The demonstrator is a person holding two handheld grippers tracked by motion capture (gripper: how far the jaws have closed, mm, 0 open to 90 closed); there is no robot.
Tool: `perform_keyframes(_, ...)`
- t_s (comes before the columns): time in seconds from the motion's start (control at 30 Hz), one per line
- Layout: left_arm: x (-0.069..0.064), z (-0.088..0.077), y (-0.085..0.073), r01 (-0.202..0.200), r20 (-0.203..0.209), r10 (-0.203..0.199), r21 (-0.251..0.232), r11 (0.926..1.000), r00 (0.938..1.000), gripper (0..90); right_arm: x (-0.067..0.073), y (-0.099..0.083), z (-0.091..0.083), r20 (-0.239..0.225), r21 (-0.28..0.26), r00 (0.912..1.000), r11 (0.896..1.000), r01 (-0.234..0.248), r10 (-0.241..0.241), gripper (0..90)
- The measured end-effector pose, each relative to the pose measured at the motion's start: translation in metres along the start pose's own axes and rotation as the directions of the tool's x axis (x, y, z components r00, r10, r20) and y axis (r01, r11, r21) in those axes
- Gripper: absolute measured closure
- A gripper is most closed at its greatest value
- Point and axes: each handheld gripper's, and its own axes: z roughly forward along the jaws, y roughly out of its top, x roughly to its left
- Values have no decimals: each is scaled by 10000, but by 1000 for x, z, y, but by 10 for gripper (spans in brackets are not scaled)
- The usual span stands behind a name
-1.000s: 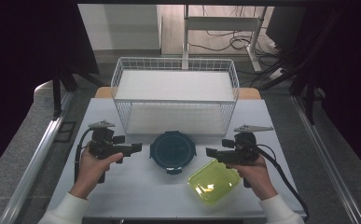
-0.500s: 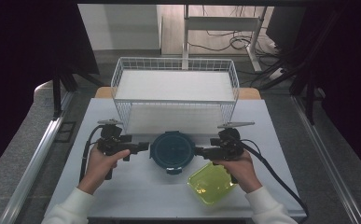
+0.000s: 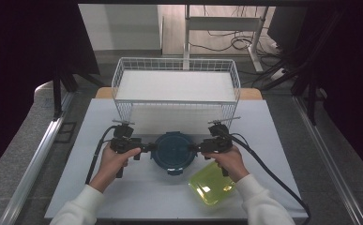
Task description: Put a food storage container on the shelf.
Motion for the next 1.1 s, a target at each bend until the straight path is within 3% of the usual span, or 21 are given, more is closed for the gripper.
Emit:
perform_keyframes(0.6, 7, 27, -9, 448, 434, -480, 700, 9965, 9979, 86, -11, -1, 28, -239, 732, 9982, 9959, -532, 551, 162)
perform_keyframes(1.1, 15, 46, -10, 1039, 1044, -1167, 1207, 9872, 9877, 90, -20, -1, 45, -895, 1203, 9870, 9852, -1220, 1332, 170)
